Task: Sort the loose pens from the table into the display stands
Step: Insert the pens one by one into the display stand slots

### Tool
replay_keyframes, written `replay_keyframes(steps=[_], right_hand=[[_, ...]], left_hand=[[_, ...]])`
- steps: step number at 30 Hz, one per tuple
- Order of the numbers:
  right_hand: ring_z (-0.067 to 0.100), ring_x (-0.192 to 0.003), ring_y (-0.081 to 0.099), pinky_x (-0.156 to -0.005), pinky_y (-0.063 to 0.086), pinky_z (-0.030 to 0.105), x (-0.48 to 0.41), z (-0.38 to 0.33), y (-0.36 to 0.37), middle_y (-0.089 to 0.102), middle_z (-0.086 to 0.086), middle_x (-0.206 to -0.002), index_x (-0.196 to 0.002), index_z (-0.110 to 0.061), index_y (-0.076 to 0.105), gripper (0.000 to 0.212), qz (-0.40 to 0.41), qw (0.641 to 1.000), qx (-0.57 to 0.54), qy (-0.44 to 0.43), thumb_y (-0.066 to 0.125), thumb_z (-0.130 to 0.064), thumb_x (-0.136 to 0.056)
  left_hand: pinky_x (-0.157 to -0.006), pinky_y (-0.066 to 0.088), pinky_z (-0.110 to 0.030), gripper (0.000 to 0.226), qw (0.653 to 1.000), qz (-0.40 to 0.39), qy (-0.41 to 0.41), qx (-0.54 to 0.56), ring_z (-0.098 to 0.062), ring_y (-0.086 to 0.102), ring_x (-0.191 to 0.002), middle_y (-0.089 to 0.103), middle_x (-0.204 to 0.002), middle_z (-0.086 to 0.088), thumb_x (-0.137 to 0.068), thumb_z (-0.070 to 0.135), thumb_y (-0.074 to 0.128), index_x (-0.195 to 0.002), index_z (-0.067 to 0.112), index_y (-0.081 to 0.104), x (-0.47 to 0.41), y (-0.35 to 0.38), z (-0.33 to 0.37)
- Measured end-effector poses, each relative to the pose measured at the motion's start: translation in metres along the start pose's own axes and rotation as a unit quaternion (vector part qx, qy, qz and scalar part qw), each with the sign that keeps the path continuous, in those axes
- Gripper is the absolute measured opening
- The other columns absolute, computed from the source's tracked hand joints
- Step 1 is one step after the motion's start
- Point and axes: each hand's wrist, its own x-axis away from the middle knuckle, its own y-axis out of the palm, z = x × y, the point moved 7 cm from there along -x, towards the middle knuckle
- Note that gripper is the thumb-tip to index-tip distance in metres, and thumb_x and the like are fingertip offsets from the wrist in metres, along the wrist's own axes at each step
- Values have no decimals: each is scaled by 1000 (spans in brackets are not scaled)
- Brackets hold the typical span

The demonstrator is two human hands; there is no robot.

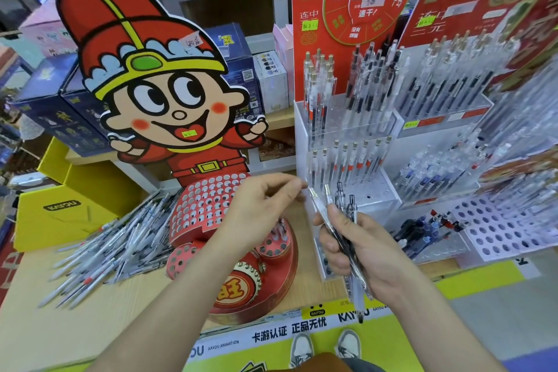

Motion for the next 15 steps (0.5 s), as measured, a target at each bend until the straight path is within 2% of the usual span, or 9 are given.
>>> replay_keyframes(steps=[2, 6, 8, 11, 13, 15], right_hand=[[13, -42, 37, -42, 28, 21, 0, -3, 3, 47, 3, -57, -95, -6, 57, 39, 3, 1000, 8, -5, 57, -43, -83], [15, -39, 41, -39, 32, 20, 0, -6, 8, 50, 5, -54, -99, 4, 56, 44, 16, 999, 39, -16, 54, -38, -89], [17, -39, 43, -37, 33, 21, -1, -5, 2, 53, 9, -56, -95, 5, 58, 37, 41, 999, 33, -9, 54, -32, -94], [17, -43, 43, -35, 31, 22, -2, -4, -11, 51, 10, -63, -91, -2, 69, 23, 84, 996, -1, 5, 55, -21, -95], [14, -47, 41, -34, 30, 22, -4, -4, -20, 45, 7, -67, -94, -2, 72, 24, 92, 995, -33, 2, 50, -13, -96], [14, -50, 41, -36, 32, 22, -5, -6, -26, 44, 5, -66, -98, -4, 74, 25, 96, 995, -31, -1, 50, -12, -96]], left_hand=[[-60, 50, -20, 20, 992, -42, -50, 105, -9, 61, -67, 70, -75, 3, -88, 26, 63, -98, 12, 73, 3, 10, 10], [-62, 53, -23, 11, 982, -35, -93, 163, -17, 62, -67, 70, -77, -8, -83, 13, 72, -91, 6, 73, 4, 12, 6], [-62, 54, -23, 9, 977, 2, -100, 188, -16, 65, -66, 71, -77, -10, -84, 7, 70, -92, 5, 73, 5, 1, 5], [-60, 55, -23, 12, 973, 120, -68, 183, -14, 66, -62, 73, -74, -7, -82, 3, 68, -92, 8, 72, 10, -46, 12], [-59, 55, -22, 12, 974, 174, -36, 142, -15, 67, -61, 74, -74, -6, -79, 5, 72, -90, 11, 73, 15, -76, 18], [-59, 55, -20, 12, 979, 187, -19, 80, -14, 68, -62, 74, -73, -2, -77, 7, 76, -85, 16, 74, 21, -90, 19]])
